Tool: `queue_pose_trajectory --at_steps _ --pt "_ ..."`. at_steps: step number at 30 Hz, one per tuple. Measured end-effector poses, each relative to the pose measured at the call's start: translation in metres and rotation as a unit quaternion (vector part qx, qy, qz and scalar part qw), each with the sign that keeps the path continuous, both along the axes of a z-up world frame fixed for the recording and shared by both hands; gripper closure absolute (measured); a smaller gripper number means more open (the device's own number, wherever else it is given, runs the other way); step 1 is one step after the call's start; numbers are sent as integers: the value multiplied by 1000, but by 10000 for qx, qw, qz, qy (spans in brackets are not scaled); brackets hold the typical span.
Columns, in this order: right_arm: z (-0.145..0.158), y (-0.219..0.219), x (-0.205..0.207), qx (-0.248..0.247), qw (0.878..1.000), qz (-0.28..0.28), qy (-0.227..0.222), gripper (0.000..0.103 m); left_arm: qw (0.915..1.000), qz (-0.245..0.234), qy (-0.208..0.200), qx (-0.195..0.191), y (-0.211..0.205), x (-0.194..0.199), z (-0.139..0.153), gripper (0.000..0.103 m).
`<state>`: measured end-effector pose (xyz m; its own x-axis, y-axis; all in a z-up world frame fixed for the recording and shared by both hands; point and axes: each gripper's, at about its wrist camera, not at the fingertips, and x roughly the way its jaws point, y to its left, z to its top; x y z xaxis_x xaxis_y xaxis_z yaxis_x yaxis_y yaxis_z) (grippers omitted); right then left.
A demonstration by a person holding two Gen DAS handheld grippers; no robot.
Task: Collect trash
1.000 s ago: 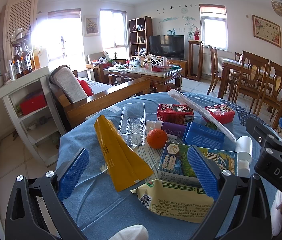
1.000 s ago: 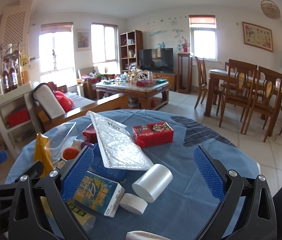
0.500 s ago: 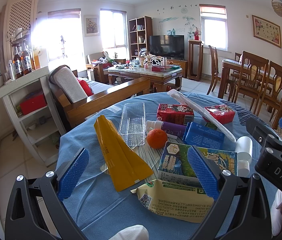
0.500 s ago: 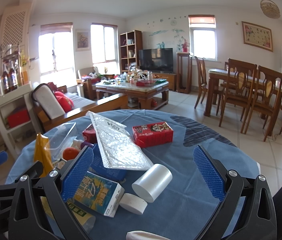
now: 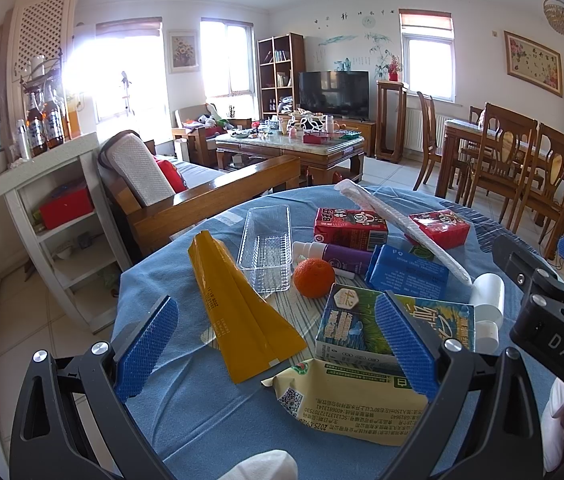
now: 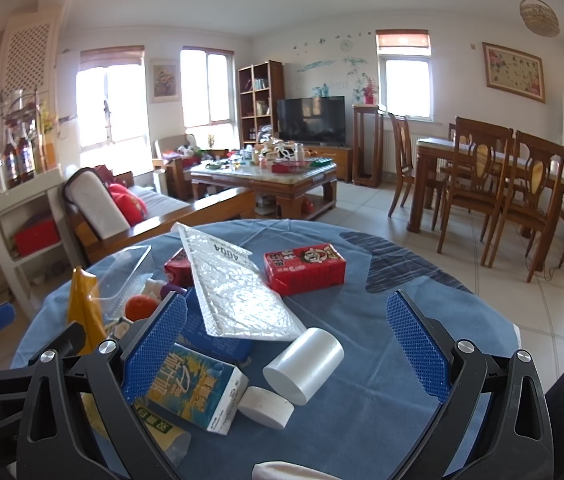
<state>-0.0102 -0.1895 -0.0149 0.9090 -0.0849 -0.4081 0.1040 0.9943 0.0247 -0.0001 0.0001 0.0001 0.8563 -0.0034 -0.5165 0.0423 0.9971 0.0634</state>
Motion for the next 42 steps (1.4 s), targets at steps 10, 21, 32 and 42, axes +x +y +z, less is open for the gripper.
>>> queue_pose_trajectory --at_steps 10,21,32,42 --pt "0 0 0 3 10000 -1 1 4 10000 1 -1 -1 0 0 0 5" --pt "0 -7 0 227 9997 -7 -2 4 9997 -90 83 -197 3 3 -1 5" --pt "9 -41 6 805 9905 984 519 4 9854 -746 1051 -1116 40 40 -22 5" --pt "5 33 38 -964 9745 1718 1074 4 9693 -1354 1806 -974 46 106 -16 5"
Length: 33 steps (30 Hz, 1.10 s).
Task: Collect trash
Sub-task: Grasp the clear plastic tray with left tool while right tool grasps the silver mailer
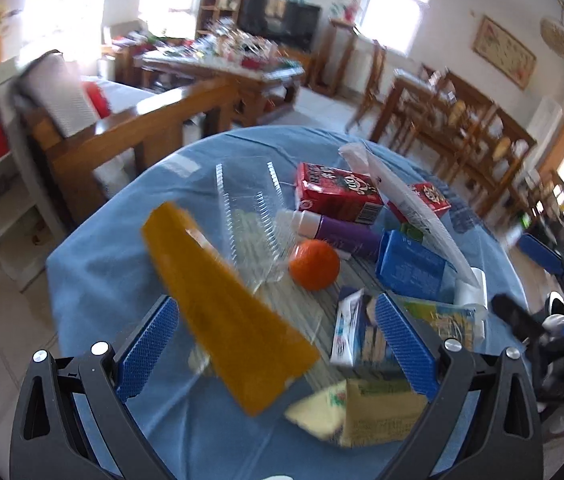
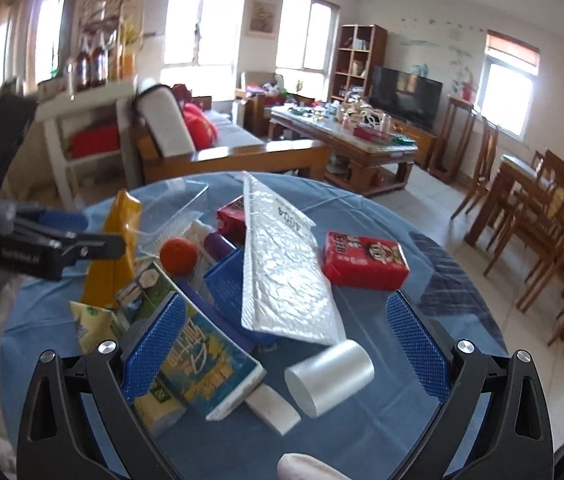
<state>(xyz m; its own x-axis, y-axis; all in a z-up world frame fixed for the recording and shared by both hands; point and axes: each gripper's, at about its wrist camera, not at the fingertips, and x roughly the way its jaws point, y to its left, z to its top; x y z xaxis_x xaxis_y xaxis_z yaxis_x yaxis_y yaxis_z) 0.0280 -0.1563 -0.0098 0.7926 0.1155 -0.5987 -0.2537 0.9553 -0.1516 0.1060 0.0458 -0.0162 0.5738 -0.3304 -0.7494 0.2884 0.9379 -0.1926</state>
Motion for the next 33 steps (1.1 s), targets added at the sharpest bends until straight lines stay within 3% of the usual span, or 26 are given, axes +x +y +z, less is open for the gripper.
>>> queue_pose_trajectory --at_steps 2,4,7,9,11,16,19,24,33 --pt "-5 10 13 -117 9999 16 68 7 9997 -159 -17 186 -5 19 5 5" --pt "-10 13 29 -146 9996 -4 244 20 9990 -264 -66 340 -10 35 8 6" --pt "-20 9 50 -129 9985 -19 533 34 9982 -327 186 462 -15 63 3 6" --pt "-25 10 58 -165 9979 -37 631 42 9974 -375 342 506 -16 75 -2 12" --pt "-28 9 62 -123 9974 -36 714 51 9959 -442 589 534 -17 86 -12 29" --pt "-35 2 68 124 9964 31 835 65 9928 -488 882 646 -20 99 -32 43" --pt "-36 -1 67 164 9968 14 781 73 9942 -433 795 573 -16 99 -32 54" --pt "-32 -14 66 410 9969 -104 664 90 9971 -387 613 227 -5 94 -28 58" --pt "-4 -56 27 1400 9892 -322 305 96 9983 -448 -238 -277 -7 43 29 58"
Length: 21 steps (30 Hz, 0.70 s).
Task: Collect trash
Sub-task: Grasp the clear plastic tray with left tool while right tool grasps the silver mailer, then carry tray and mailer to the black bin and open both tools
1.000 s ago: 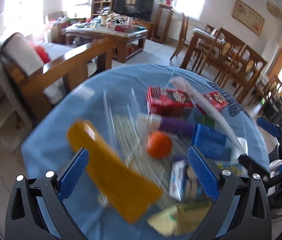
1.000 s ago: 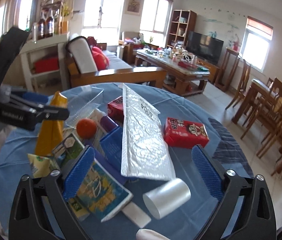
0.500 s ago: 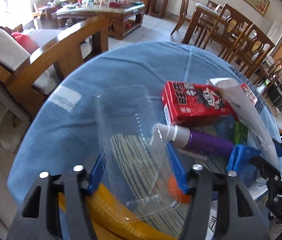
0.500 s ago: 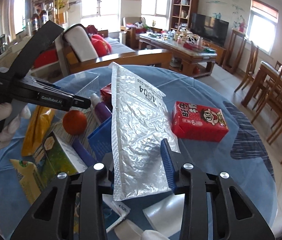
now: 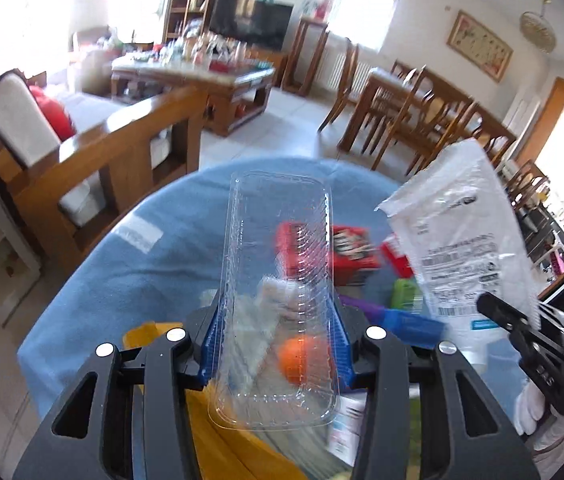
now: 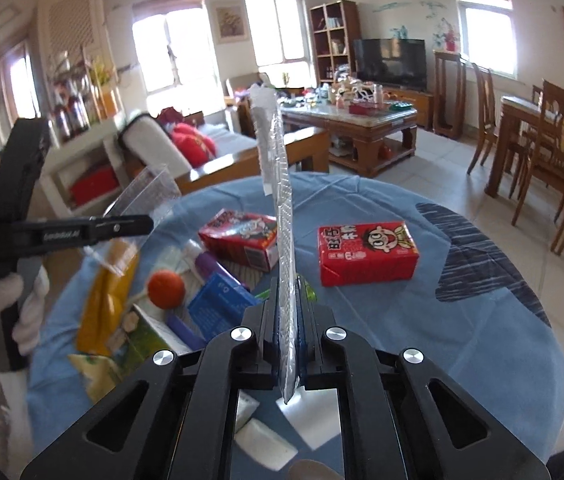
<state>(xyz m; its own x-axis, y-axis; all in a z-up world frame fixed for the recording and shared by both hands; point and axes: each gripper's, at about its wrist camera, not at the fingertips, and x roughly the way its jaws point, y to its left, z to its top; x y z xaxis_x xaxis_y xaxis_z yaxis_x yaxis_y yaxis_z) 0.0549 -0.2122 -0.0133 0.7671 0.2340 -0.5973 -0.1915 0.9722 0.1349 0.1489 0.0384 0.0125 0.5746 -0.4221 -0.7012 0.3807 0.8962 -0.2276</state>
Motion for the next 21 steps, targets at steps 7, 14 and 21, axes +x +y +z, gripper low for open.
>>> queue_pose_trajectory --at_steps 7,14,21 --pt "36 -45 -68 814 9958 -275 -326 96 9973 -616 -362 -153 -46 -69 36 58" --pt "60 -130 -165 987 9887 -1089 -307 96 9836 -1721 -491 -230 -136 -147 43 58" --pt "65 -224 -268 414 9788 -1991 -245 96 9554 -2883 -541 -331 -243 -210 35 58"
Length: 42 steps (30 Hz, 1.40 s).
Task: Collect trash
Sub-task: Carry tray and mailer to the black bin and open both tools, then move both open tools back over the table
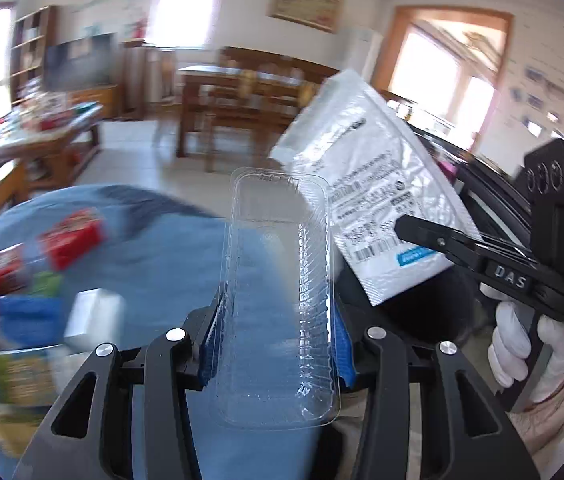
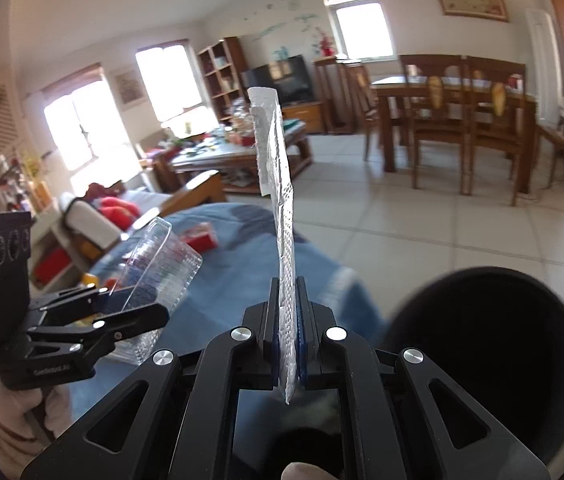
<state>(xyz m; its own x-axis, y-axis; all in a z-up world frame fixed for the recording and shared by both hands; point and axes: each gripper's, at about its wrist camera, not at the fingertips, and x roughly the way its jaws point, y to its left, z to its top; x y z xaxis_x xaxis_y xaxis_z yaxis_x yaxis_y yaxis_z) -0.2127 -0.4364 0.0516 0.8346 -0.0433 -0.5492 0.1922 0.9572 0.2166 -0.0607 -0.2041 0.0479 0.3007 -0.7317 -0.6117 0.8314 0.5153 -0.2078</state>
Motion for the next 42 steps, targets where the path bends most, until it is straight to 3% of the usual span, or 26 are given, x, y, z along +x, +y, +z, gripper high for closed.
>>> queue_pose_trajectory --at_steps 4,11,14,20,29,30,32,33,34,35,36,42 --pt "-18 -50 -53 -341 9977 -505 312 96 9980 -621 -53 56 -64 -35 -11 58" --pt "-59 -119 -106 42 9916 -1141 605 96 9924 -1218 110 162 -132 -67 -29 58" --pt "-79 -136 -119 174 9887 -1275 770 96 9904 -1340 130 316 -153 -62 -43 58" --pt "-105 -139 -116 166 9846 -1436 988 96 9880 -1392 294 594 -182 -60 -66 58" --pt "-115 -148 -89 265 9803 -1564 1178 96 9848 -1416 359 941 -200 -65 -90 54" --pt "-116 -150 -87 256 9801 -1573 1182 92 9847 -1410 328 971 -201 -66 -90 54" --pt "-115 -149 -84 207 9793 -1620 1196 71 9847 -1379 213 1042 -202 -67 -91 53" --pt "-115 -148 -84 171 9788 -1651 1201 51 9848 -1365 187 1059 -201 -67 -91 51" --pt "-113 -147 -84 150 9787 -1692 1155 40 9853 -1341 181 1048 -199 -67 -89 43" --pt "-112 -146 -85 122 9790 -1719 1091 40 9860 -1309 163 1020 -199 -67 -89 33" --pt "-110 -146 -84 72 9790 -1731 1078 40 9870 -1268 126 983 -196 -67 -86 29" --pt "-98 -134 -82 -125 9790 -1796 955 40 9886 -1240 -2 855 -183 -69 -78 18"
